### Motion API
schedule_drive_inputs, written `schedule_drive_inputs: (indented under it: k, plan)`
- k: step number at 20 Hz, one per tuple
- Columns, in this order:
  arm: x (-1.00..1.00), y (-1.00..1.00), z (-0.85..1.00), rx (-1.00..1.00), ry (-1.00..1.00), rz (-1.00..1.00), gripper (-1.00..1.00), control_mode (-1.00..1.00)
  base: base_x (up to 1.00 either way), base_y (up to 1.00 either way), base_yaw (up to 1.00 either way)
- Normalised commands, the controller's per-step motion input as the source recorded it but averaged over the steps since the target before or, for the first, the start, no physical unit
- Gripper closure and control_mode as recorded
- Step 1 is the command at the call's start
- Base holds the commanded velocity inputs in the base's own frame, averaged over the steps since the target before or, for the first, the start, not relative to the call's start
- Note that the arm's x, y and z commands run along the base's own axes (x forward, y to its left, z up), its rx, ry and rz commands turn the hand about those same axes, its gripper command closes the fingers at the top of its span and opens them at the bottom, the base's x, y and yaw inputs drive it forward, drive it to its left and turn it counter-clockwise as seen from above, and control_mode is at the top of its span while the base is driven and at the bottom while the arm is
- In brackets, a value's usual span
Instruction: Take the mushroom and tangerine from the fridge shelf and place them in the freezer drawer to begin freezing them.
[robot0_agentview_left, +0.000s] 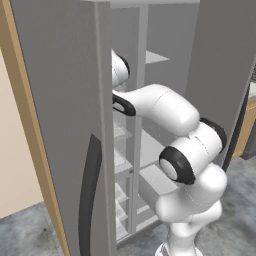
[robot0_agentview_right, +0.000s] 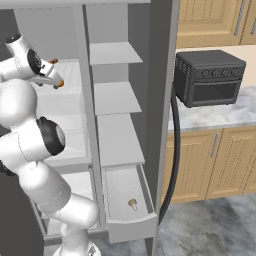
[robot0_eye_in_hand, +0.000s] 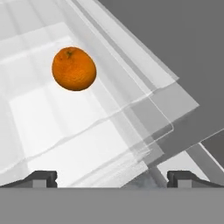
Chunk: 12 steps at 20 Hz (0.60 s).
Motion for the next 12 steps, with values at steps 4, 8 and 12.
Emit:
schedule_drive_inputs:
  k: [4, 8, 12]
  plan:
    - [0.38, 0.0, -0.06, 0.12, 0.0, 0.0, -1.0, -1.0, 0.0, 0.0, 0.0]
    - [0.32, 0.0, -0.09, 0.1, 0.0, 0.0, -1.0, -1.0, 0.0, 0.0, 0.0]
    - [0.28, 0.0, -0.17, 0.01, 0.0, 0.0, -1.0, -1.0, 0.0, 0.0, 0.0]
